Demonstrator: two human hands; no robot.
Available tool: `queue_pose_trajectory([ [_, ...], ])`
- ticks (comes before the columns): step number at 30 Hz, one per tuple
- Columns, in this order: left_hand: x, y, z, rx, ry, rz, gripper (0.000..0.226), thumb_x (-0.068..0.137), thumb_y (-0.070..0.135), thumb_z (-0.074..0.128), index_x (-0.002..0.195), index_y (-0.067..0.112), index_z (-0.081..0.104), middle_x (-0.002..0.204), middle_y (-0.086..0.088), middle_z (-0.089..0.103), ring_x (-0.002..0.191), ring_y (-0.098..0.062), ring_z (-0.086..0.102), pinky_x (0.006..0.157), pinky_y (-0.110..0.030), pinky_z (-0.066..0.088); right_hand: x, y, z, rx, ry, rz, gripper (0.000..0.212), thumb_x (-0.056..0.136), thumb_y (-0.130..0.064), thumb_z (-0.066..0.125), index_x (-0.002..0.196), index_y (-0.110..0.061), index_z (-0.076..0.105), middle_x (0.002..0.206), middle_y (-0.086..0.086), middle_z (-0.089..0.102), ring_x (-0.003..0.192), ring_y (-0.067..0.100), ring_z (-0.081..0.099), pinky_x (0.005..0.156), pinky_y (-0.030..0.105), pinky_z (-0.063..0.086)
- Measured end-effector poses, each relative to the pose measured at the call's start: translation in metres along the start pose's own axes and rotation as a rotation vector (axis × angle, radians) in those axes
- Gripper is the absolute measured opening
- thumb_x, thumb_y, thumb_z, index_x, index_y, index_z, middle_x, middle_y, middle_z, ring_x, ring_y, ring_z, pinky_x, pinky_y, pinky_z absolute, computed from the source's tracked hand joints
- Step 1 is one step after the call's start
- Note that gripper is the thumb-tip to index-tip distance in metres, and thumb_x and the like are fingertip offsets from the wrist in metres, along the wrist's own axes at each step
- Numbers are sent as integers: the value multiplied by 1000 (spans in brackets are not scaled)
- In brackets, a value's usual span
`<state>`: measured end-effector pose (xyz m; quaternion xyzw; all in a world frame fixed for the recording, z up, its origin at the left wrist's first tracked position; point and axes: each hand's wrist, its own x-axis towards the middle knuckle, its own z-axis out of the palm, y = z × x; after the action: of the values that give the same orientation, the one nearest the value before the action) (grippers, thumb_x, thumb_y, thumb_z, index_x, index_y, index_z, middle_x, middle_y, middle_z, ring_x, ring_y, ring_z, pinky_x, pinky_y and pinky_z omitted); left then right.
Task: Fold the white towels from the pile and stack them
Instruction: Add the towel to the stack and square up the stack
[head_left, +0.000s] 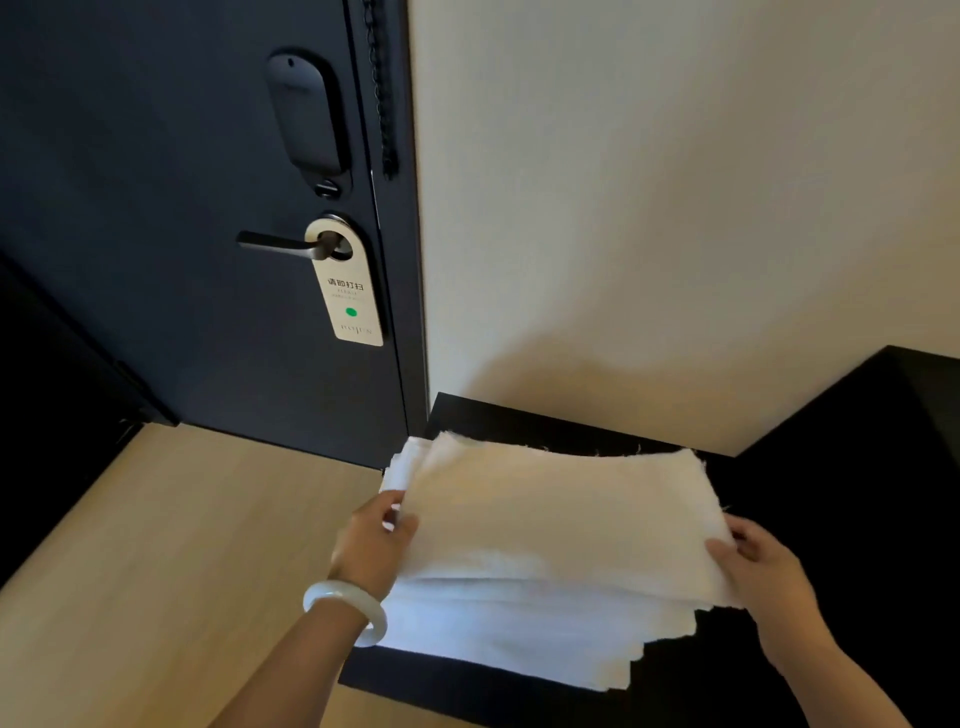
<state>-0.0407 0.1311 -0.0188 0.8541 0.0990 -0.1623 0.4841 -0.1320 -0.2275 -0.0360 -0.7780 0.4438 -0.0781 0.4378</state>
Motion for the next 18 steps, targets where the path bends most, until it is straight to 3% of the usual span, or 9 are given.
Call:
queue_pose_trajectory([
  [2, -3, -10, 6, -44, -69, -103, 22, 96, 13, 59, 117, 18, 56, 109, -5, 62, 94, -27, 63, 59, -33, 61, -1, 11, 13, -192, -10, 104, 38, 99, -11, 56, 137, -10, 51, 111, 9, 62, 78, 19, 55, 73, 36, 49],
  [4, -4, -19, 8, -89, -54, -137, 24, 94, 11, 62, 116, 16, 56, 110, -7, 62, 94, -27, 64, 59, -34, 62, -8, 7, 18, -319, 16, 110, 43, 98, -11, 57, 139, -6, 47, 122, 16, 59, 84, 24, 54, 78, 39, 50],
  [6, -3, -24, 8, -98, -31, -140, 25, 93, 11, 64, 116, 14, 55, 109, -8, 63, 91, -25, 65, 58, -31, 61, -16, -8, 19, -444, 34, 44, 49, 97, -14, 58, 143, -9, 41, 129, 16, 56, 97, 29, 58, 83, 41, 52],
  [8, -3, -25, 9, -99, -22, -146, 26, 92, 14, 66, 116, 14, 54, 108, -5, 63, 90, -24, 65, 57, -26, 59, -25, -30, 22, -791, 75, -49, 58, 97, -26, 57, 148, -14, 33, 142, 12, 46, 120, 30, 51, 97, 42, 45],
  [10, -2, -23, 7, -78, -22, -131, 30, 90, 16, 69, 115, 18, 52, 107, -1, 63, 90, -21, 64, 57, -18, 52, -37, -57, 33, -936, 100, -248, 57, 97, -32, 55, 148, -18, 32, 146, 6, 42, 130, 25, 43, 106, 38, 38],
  [13, -2, -26, 5, -110, -33, -97, 35, 87, 11, 71, 112, 24, 49, 105, 3, 64, 90, -18, 65, 62, -14, 50, -65, -84, 68, -660, -280, -618, 48, 100, -22, 50, 146, -23, 38, 149, -3, 40, 138, 15, 36, 116, 30, 26],
  [15, -4, -33, 5, -144, -12, -89, 33, 86, 6, 71, 104, 25, 51, 101, 3, 66, 87, -16, 66, 62, -16, 52, -90, -97, 99, -583, -543, -783, 43, 103, -23, 46, 146, -28, 41, 147, -9, 42, 135, 9, 40, 115, 24, 29],
  [18, -8, -44, 5, -258, 82, -88, 30, 84, -1, 71, 95, 22, 55, 93, 2, 69, 78, -14, 67, 57, -16, 51, -109, -116, 147, -596, -683, -780, 40, 104, -31, 44, 144, -30, 40, 144, -9, 45, 126, 8, 49, 110, 22, 37],
])
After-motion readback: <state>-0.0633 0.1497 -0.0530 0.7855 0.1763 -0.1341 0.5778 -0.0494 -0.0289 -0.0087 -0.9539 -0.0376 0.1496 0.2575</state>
